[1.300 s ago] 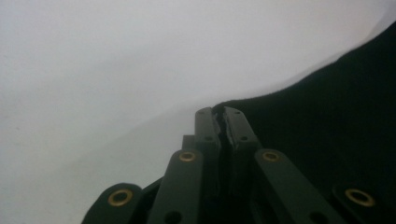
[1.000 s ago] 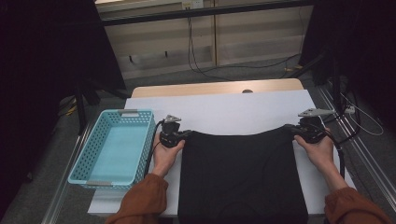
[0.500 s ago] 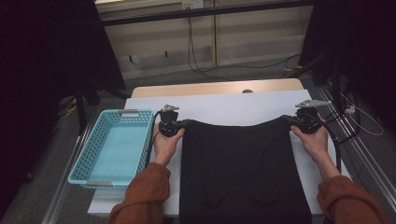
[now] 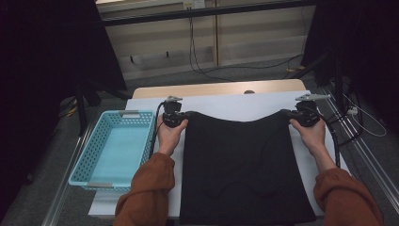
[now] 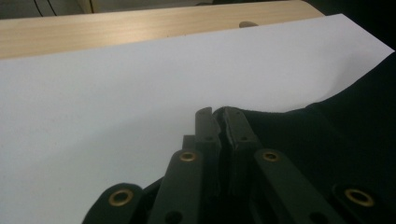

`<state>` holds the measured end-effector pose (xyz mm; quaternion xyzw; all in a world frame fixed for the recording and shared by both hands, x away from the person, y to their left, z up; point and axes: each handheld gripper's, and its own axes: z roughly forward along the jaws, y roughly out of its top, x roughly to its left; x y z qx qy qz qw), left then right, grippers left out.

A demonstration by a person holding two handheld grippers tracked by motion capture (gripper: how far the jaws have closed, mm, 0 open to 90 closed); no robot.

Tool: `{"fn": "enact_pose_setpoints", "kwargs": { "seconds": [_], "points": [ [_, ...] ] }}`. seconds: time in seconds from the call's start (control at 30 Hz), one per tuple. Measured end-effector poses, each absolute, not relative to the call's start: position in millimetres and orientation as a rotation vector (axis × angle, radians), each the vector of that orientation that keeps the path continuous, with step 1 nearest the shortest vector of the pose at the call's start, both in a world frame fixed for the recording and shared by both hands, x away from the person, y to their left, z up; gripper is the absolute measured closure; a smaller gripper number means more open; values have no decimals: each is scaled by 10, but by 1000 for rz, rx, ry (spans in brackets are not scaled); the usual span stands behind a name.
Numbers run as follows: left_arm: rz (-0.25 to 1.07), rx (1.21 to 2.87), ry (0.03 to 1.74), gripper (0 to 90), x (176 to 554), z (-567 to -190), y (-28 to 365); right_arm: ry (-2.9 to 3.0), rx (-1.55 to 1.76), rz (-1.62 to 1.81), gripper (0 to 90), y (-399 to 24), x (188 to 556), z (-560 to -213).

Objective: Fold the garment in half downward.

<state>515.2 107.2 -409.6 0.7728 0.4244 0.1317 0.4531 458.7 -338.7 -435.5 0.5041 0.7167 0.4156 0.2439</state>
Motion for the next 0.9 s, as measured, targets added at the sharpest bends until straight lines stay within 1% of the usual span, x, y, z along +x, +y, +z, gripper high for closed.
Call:
{"fn": "enact_pose_setpoints", "kwargs": {
  "seconds": [0.23, 0.4, 0.57, 0.77, 0.9],
  "points": [
    [336, 1890, 1088, 857, 5253, -4132, 1110, 1939, 1398, 1129, 885, -3420, 4700, -4344],
    [336, 1875, 1076, 857, 5300, -4072, 1071, 1928, 1413, 1161, 885, -3412, 4805, -4266],
    [329, 1852, 1086, 857, 5390, -4029, 1153, 1910, 1421, 1146, 885, -3411, 4909, -4191],
    [323, 1866, 1097, 851, 5434, -4114, 1170, 1908, 1434, 1124, 882, -3403, 4951, -4256],
    [332, 1871, 1099, 823, 5449, -4149, 1162, 1913, 1448, 1101, 864, -3402, 4973, -4308]
  ]
}}
